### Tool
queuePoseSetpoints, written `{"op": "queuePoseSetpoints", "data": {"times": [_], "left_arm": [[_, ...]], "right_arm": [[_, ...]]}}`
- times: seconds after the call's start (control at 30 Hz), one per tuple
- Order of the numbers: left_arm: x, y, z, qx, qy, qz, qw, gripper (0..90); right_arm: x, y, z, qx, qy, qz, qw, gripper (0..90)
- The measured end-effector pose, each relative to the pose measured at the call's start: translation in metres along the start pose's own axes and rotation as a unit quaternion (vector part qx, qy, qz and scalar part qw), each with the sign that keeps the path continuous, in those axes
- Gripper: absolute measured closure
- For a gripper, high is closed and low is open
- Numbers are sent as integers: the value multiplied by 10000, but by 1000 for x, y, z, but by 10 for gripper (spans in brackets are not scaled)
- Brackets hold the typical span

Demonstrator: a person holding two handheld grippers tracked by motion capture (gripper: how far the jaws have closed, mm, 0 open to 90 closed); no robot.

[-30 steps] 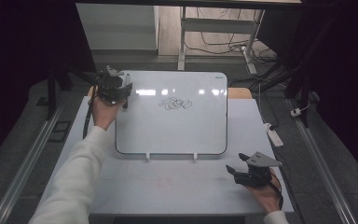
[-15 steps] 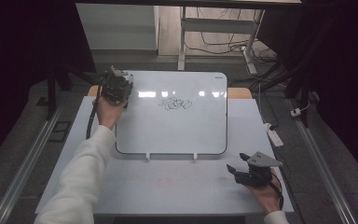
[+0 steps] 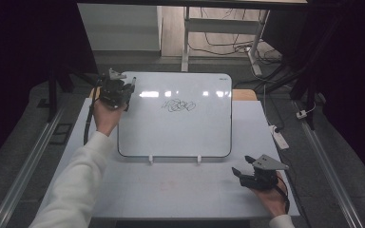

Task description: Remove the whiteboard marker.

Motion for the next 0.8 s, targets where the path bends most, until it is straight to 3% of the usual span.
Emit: {"op": "queuePoseSetpoints", "data": {"times": [0.17,0.3,0.57,0.8], "left_arm": [[8,22,1,232,-76,315,9992,817],[17,39,7,405,-14,646,9971,817],[35,67,27,589,73,1220,9908,817],[57,85,41,764,88,1699,9825,817]], "right_arm": [[-1,0,-1,1,10,-12,10000,305],[-3,-1,-1,10,23,-39,10000,309],[-6,-2,0,36,69,-58,10000,311],[-8,-3,-1,81,104,-46,9999,314]]}}
Point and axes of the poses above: each handheld gripper's, and its own axes: y roughly backward along the jaws, z roughly out of its underside, x roughly to its right, the point moved 6 cm from there along -y, roughly forward along the jaws, and after that the axes turned 11 degrees about x, right-handed, at the moved point
